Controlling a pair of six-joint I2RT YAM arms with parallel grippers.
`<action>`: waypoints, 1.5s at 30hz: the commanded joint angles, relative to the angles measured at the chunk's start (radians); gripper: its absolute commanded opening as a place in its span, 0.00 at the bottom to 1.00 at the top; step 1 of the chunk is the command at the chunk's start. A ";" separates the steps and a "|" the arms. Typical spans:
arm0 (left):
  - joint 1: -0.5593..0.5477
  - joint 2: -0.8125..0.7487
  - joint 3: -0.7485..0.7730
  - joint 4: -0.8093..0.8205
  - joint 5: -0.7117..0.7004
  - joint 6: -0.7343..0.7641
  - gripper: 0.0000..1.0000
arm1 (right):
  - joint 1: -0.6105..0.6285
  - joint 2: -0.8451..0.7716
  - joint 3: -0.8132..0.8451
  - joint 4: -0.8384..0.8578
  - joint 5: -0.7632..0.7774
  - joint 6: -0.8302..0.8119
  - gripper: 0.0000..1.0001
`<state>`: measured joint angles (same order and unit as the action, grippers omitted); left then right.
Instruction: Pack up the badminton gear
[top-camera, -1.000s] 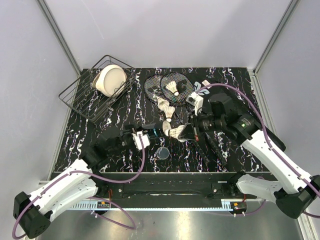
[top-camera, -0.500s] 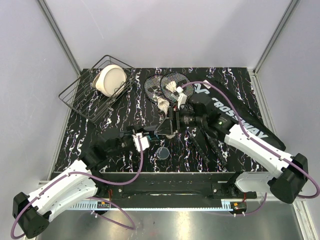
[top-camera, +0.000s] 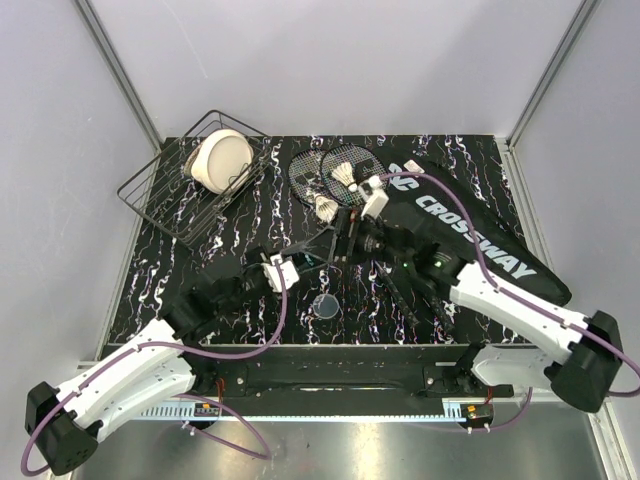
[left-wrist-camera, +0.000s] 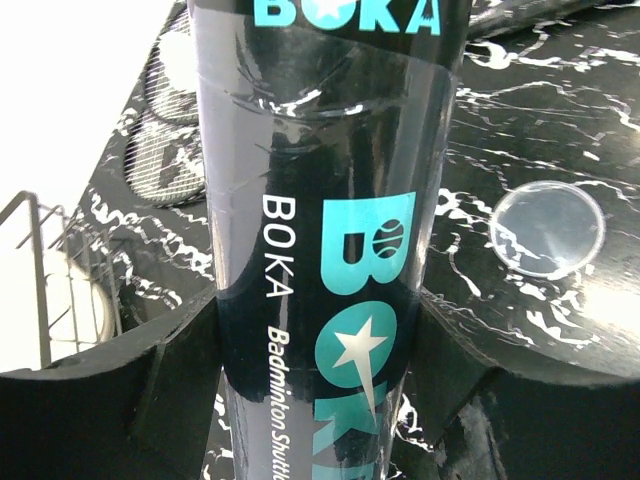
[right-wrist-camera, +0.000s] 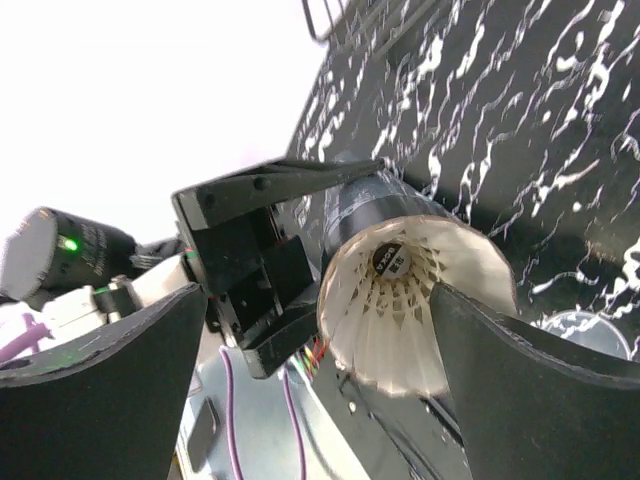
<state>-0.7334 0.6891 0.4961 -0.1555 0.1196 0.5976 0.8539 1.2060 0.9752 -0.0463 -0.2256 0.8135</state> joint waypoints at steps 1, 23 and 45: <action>0.002 0.012 0.068 0.145 -0.200 -0.050 0.00 | -0.036 -0.135 0.010 0.056 0.181 0.032 1.00; 0.000 -0.039 0.091 0.171 -0.498 -0.134 0.00 | -0.391 0.619 0.522 -0.283 -0.004 -0.237 0.88; 0.002 -0.007 0.114 0.159 -0.449 -0.171 0.00 | -0.242 0.923 0.551 0.009 0.373 0.174 0.57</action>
<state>-0.7319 0.6884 0.5789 -0.0742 -0.3592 0.4362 0.6140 2.1307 1.5055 -0.0948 0.0151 0.9672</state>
